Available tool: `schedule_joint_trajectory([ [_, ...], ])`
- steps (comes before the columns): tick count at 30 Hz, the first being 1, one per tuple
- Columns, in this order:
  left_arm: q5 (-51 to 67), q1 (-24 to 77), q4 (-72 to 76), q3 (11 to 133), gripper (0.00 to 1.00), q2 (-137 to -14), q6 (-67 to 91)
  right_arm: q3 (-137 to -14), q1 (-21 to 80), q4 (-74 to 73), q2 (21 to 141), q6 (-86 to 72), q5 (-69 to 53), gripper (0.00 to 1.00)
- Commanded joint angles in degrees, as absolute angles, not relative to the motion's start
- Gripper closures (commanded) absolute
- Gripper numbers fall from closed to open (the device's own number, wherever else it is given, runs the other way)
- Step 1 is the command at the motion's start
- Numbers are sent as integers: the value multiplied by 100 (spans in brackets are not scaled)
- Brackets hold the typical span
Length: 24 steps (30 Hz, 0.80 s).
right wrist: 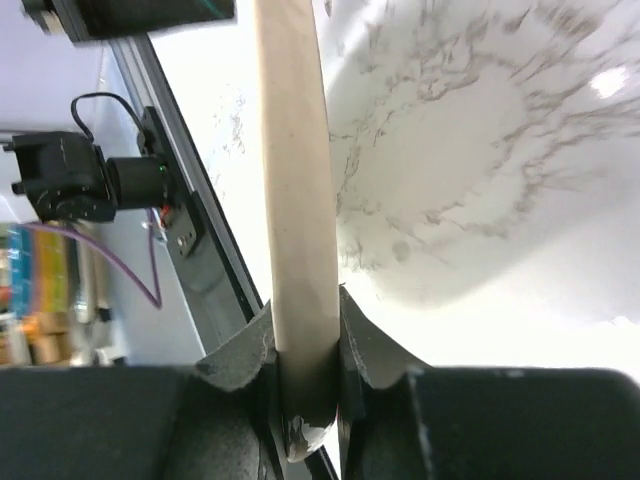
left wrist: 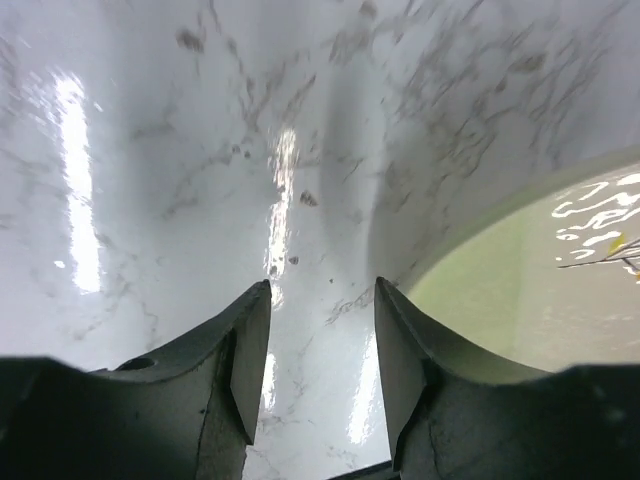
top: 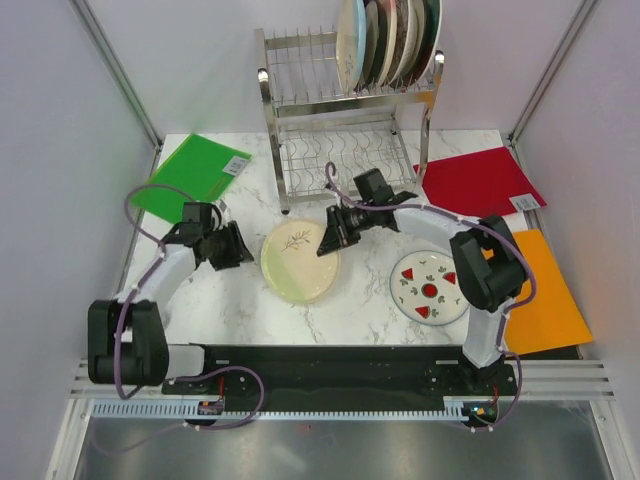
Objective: Load the plates into the dish rack
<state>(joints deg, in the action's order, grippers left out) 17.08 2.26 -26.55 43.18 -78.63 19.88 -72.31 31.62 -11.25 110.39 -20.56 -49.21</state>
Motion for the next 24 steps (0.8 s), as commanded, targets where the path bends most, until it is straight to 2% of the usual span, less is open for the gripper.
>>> schedule_joint_trajectory([
  [1,774,106,-2137,4606,46,-6395,1599,-8837,2751,-3390,9801,-46,-5002,100],
  [3,686,105,-1786,4474,45,-5996,1661,-9358,2716,-3910,9503,368,-4659,100],
  [7,747,105,-1687,4176,46,-5625,1705,-11007,2716,-3692,9290,124,-4079,100],
  [10,861,105,-1661,4026,46,-5651,1740,-11941,2725,-2938,9316,-297,-3465,100],
  [15,1151,105,-1626,4131,48,-5827,1837,-12314,2777,-855,9273,-1184,-1928,100],
  [18,1187,105,-1521,4166,49,-5888,1854,-12261,3101,-124,9264,-977,-409,100],
  [19,1187,105,-1512,4131,49,-5897,1863,-12200,3285,-45,9246,-575,1092,100],
  [21,1195,114,-1433,4078,49,-5854,1916,-11972,3830,850,9298,-73,2350,100],
  [24,1222,105,-1380,3912,49,-5757,1960,-12154,4052,1414,9597,579,3163,100],
])
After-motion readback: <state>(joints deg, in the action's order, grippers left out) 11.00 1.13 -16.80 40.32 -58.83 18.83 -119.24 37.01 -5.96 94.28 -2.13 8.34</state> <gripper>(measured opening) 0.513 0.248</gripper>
